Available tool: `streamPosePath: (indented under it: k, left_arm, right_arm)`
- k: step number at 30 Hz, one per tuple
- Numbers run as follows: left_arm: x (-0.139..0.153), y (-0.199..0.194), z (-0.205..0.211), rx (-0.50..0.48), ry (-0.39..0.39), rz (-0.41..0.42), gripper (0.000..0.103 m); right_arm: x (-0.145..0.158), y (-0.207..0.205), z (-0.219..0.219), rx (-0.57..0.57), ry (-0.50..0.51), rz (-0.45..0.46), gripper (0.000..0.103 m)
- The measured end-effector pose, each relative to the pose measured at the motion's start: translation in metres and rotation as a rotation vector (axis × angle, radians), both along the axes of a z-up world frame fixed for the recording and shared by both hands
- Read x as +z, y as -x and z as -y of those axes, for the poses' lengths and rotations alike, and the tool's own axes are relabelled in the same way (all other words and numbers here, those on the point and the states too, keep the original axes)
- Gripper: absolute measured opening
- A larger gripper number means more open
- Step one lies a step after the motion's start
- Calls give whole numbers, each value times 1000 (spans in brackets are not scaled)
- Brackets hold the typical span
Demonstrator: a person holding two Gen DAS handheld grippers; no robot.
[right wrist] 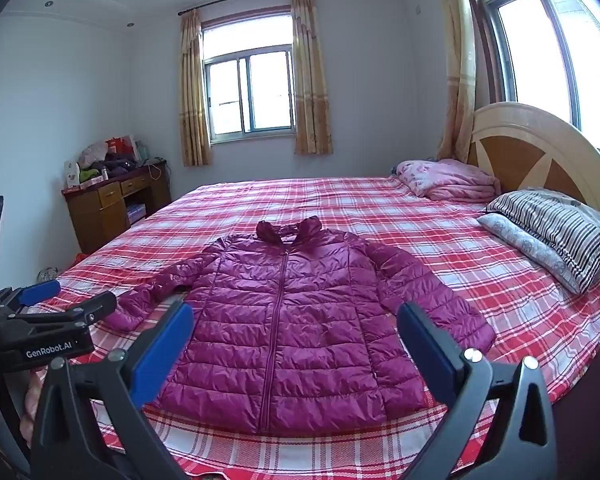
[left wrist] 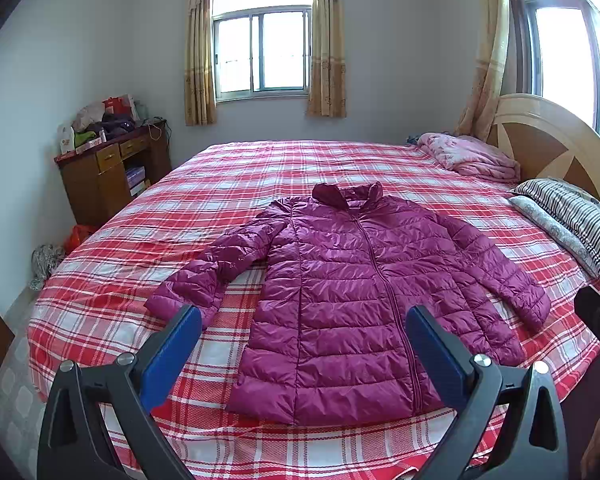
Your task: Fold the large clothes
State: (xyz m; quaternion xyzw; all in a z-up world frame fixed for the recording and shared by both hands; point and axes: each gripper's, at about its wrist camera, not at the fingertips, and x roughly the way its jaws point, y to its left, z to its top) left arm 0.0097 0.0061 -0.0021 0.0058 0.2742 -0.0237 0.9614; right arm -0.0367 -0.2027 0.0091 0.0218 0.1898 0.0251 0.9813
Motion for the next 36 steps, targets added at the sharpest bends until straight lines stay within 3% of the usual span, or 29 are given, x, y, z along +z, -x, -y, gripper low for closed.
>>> streamPosePath:
  k: [36]
  left_arm:
    - [0, 4, 5, -7, -7, 20, 102]
  right_arm:
    - [-12, -5, 3, 7, -15, -34, 103]
